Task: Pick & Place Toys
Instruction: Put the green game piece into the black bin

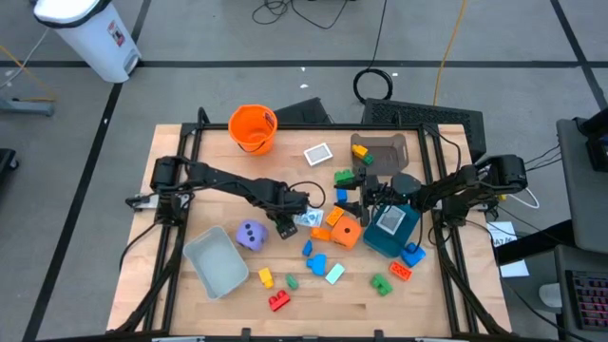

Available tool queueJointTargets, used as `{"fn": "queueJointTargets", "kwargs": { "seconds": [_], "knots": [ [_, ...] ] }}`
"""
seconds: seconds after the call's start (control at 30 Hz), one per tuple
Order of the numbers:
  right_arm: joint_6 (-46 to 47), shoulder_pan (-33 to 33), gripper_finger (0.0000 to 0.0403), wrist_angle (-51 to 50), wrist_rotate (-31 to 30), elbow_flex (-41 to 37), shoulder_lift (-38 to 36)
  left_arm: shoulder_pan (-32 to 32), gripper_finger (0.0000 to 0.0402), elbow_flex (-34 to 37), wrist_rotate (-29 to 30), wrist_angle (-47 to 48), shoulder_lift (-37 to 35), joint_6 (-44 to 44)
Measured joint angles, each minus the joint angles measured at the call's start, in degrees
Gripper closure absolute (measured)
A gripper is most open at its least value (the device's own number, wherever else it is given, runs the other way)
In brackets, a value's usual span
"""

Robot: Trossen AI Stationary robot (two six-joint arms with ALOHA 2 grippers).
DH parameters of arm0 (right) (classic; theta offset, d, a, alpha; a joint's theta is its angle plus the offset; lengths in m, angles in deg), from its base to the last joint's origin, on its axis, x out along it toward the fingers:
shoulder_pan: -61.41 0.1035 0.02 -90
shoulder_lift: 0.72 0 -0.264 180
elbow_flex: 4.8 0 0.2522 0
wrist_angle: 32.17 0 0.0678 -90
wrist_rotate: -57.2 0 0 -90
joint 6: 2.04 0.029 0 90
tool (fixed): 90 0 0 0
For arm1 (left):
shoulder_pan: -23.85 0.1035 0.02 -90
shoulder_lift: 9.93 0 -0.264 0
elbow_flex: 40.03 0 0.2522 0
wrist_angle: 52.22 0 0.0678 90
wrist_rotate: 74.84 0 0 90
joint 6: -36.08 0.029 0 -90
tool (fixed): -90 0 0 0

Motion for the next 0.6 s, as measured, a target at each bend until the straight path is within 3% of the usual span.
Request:
{"fn": "queueJointTargets", "kwargs": {
  "seconds": [0.17,0.43,0.6],
  "knots": [
    [0.0,0.0,0.0133,-0.1,0.0,0.0,0.0,0.0,0.0129,0.0,-0.1,0.1,0.2,1.1],
    [-0.1,0.0,0.0134,-0.1,-0.1,0.0,0.0,0.1,0.0252,0.4,-0.5,1.6,-2.1,5.0],
    [-0.9,0.0,0.0135,0.1,0.0,0.0,0.0,0.9,0.0257,0.3,0.6,3.7,-6.7,7.0]
  ]
}}
